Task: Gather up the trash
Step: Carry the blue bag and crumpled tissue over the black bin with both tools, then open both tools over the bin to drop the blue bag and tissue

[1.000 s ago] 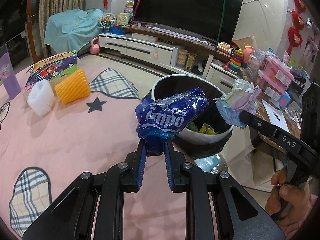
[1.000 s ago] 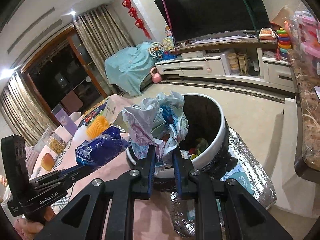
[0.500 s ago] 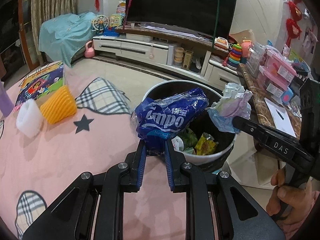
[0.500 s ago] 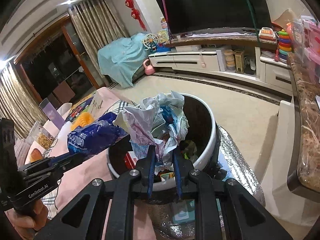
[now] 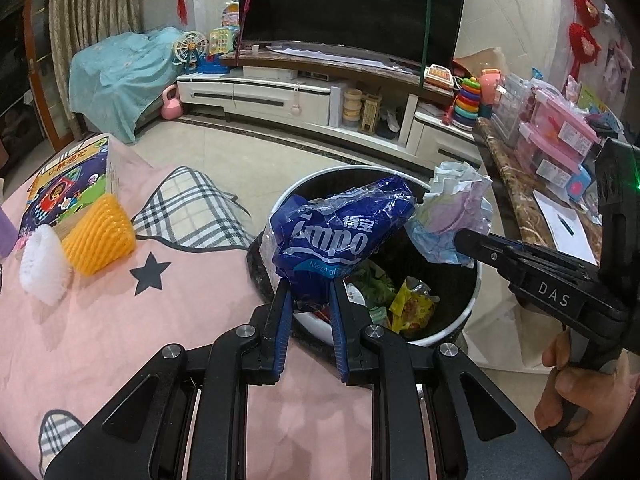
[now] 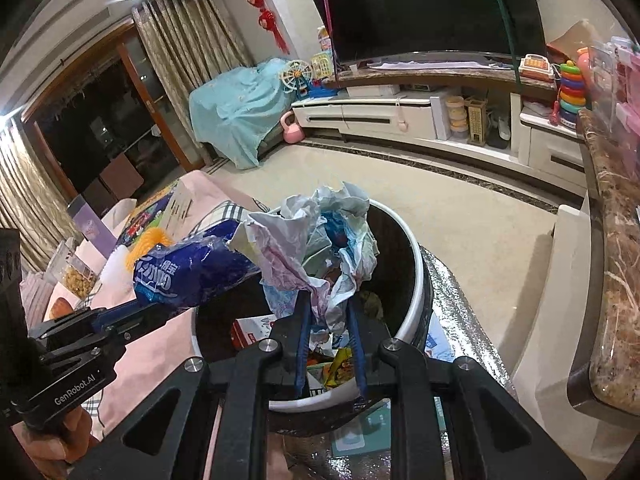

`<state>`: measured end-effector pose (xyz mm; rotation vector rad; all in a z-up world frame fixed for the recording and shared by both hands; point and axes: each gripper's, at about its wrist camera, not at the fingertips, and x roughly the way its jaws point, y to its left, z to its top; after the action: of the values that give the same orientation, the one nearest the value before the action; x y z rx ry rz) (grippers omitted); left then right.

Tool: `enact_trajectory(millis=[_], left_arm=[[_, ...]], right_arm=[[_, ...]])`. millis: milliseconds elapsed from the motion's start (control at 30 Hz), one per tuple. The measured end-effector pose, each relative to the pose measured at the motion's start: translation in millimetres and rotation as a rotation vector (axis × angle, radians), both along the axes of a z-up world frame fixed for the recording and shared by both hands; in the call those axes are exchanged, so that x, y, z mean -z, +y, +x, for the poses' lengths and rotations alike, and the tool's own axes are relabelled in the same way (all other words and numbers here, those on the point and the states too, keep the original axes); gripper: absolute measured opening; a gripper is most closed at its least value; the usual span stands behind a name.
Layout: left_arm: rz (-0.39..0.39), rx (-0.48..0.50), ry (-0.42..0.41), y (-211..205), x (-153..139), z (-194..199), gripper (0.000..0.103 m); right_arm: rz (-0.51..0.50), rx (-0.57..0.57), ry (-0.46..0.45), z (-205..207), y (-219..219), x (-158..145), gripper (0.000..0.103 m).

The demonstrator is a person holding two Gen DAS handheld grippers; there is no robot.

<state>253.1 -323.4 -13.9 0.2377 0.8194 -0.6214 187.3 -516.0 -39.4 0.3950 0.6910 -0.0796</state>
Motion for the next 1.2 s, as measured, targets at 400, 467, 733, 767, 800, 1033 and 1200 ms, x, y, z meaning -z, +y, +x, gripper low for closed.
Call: enact_trajectory(millis=[400,467,733,767,800,1033,1200], left_arm=[[0.030,0.018,0.027,-17,7,11,0.017],[0.034,0.020,0.031,-19,8,13,0.017],[0.030,0.026,0.051,-20,11,15,0.018],[0.030,0.026,0.053,-20,11,16,0.018],[0.031,0.027,0.054,-20,11,16,0.018],[0.033,0.036,0.074,-23,13,17,0.022],[0.007,0.019,0.090,-11,12,14,0.041]], right_arm=[[0.002,-0.002,0.042,13,-6,5,0.020],[0.000,0.000,0.044,15,-6,6,0.021],[-0.010,0.003,0.046,17,-6,4,0.021],[-0.011,0.004,0.047,17,-6,4,0.021],[-0.010,0.004,0.047,17,-7,4,0.021],[0.005,0.018,0.049,17,-11,5,0.026],[0.016,0.029,0.022,10,-12,0,0.055]])
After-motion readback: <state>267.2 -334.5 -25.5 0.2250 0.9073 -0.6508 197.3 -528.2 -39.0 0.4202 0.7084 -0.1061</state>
